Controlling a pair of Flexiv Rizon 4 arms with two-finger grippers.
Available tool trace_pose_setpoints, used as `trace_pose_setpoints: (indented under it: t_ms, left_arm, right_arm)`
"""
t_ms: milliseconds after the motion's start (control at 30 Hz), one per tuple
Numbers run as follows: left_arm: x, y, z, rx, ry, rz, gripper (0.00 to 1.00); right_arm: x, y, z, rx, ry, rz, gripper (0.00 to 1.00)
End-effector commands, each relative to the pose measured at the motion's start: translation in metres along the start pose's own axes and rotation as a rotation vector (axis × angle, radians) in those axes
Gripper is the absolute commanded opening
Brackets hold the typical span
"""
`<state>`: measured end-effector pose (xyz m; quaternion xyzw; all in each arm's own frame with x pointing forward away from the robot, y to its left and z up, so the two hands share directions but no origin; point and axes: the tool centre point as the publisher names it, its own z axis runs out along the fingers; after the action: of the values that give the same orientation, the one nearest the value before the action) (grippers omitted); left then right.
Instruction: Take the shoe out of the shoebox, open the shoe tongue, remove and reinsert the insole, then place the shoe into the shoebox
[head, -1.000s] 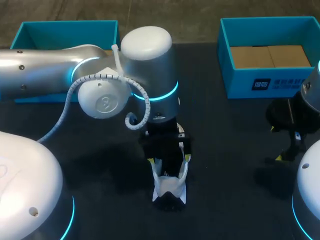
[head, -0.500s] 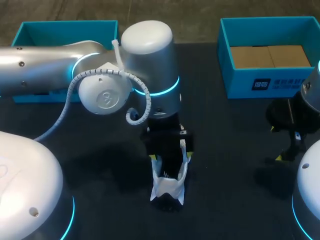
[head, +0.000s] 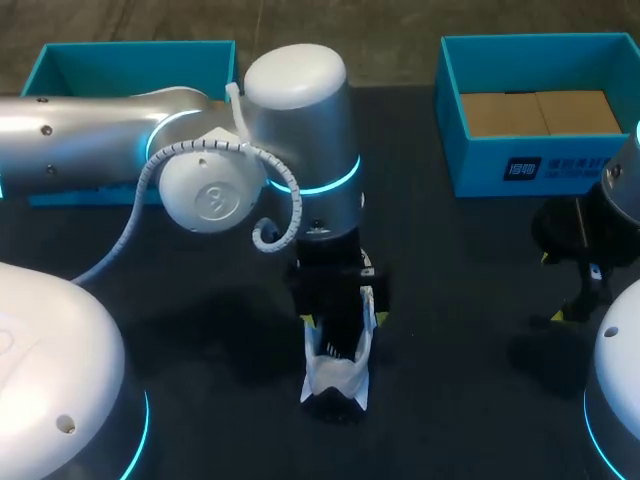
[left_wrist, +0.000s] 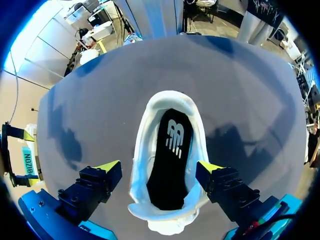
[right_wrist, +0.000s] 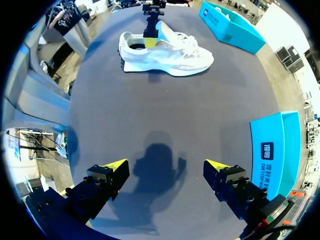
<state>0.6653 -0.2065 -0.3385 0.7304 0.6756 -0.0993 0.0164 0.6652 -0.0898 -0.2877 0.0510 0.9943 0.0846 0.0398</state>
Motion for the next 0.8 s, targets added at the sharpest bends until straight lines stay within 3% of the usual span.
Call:
trace_pose_setpoints:
  t_ms: [33, 500, 533, 567, 600, 633, 800]
  left_arm:
    - [0.008, -0.006, -0.006, -0.022, -0.033, 0.008, 0.96]
    - [-0.002, -0.017, -0.03, -0.041, -0.019, 0.055, 0.97]
    - [-0.002, -0.018, -0.029, -0.039, -0.022, 0.056, 0.93]
    - [-0.002, -0.017, -0.026, -0.027, -0.03, 0.058, 0.78]
    - [-0.004, -0.017, -0.02, -0.024, -0.019, 0.062, 0.56]
    - [-0.004, -0.017, -0.016, -0.023, -0.017, 0.064, 0.49]
    - [-0.004, -0.014, -0.002, -0.016, 0.006, 0.051, 0.42]
  right_arm:
    - [0.002, -0.001, 0.0, -0.001, -0.003, -0.002, 1.0]
    - [0.002, -0.001, 0.0, -0.001, -0.003, -0.002, 1.0]
    - [0.002, -0.001, 0.0, -0.001, -0.003, -0.002, 1.0]
    - [0.002, -0.001, 0.0, -0.001, -0.003, -0.002, 1.0]
    - [0.002, -0.001, 0.0, -0.001, -0.003, -0.002, 1.0]
    - [0.002, -0.001, 0.0, -0.001, -0.003, -0.002, 1.0]
    - [0.002, -0.001, 0.0, -0.001, -0.003, -0.002, 1.0]
